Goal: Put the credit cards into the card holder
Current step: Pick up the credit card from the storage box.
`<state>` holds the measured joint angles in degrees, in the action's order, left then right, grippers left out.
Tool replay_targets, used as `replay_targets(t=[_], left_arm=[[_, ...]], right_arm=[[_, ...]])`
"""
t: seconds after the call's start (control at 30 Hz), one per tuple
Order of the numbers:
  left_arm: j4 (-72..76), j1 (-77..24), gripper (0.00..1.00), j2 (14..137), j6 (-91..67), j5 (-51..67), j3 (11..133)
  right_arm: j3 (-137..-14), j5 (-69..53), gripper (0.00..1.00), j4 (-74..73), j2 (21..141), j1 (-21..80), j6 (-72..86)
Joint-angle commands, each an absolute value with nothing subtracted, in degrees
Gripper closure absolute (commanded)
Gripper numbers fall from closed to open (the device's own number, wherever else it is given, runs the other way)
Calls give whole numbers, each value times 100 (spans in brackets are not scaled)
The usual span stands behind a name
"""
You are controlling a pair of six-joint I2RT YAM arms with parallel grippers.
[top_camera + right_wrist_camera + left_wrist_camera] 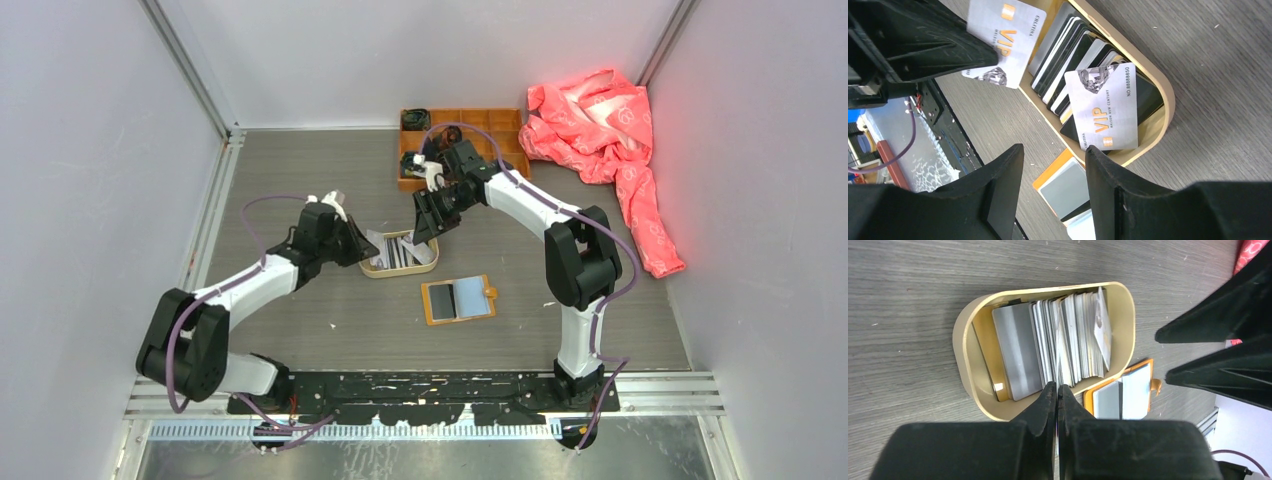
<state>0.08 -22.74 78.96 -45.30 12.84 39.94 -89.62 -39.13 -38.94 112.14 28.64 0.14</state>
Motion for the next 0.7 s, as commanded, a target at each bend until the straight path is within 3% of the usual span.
replay_targets(t=[0.0,0.3,0.67], left_arm=[[18,-2268,100,7333,-4143,1225,3905],[675,-2270,100,6240,-3899,1702,3319],[3093,-2825,100,5383,-4206,2534,2120]], right_arm=[[-8875,-4208,46,-3859,10762,2865,-355],[-8561,-4442,46,-3668,10173,2864,-843],[-7643,-5048,43,-3235,8944,2859,-1424]])
